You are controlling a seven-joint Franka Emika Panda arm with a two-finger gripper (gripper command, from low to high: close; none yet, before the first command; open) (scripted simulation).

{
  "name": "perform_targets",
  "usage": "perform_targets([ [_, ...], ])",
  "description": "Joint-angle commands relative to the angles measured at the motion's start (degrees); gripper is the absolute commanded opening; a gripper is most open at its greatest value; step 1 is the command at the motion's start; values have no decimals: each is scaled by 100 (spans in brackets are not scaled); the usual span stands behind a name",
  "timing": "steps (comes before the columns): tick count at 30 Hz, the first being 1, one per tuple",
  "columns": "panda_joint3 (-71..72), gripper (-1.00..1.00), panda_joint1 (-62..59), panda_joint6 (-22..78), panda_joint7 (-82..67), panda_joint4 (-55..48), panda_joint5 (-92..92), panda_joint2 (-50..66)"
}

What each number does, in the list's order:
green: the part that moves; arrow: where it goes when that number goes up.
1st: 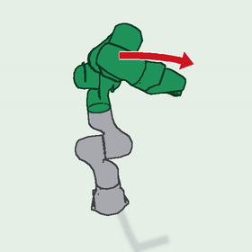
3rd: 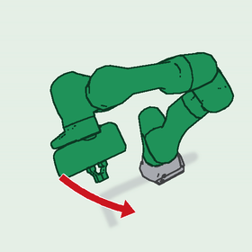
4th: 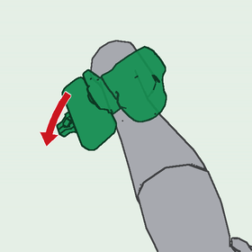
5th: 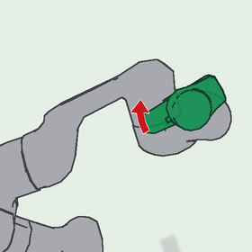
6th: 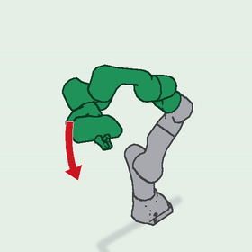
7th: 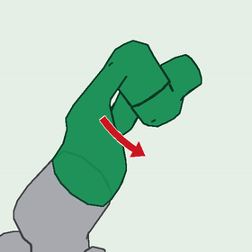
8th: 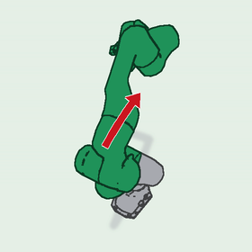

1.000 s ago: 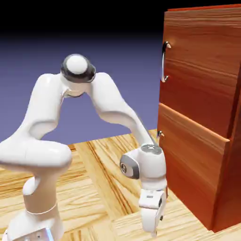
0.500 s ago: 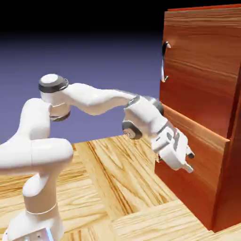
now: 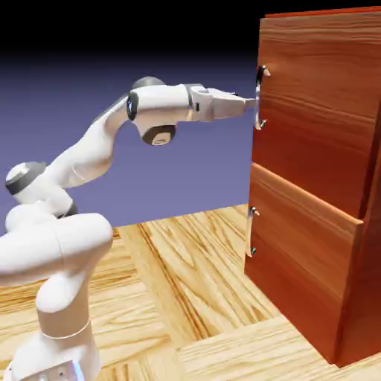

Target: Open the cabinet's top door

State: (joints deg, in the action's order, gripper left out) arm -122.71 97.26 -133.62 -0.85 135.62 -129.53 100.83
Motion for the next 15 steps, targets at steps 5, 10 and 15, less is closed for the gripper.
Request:
perform_targets([
  [5, -22, -100, -152, 240, -142, -14, -246, 16],
  [10, -464, -100, 407, 1379, -959, 1019, -525, 14],
  [15, -1037, -100, 603, 2625, -1491, 1831, -512, 17],
])
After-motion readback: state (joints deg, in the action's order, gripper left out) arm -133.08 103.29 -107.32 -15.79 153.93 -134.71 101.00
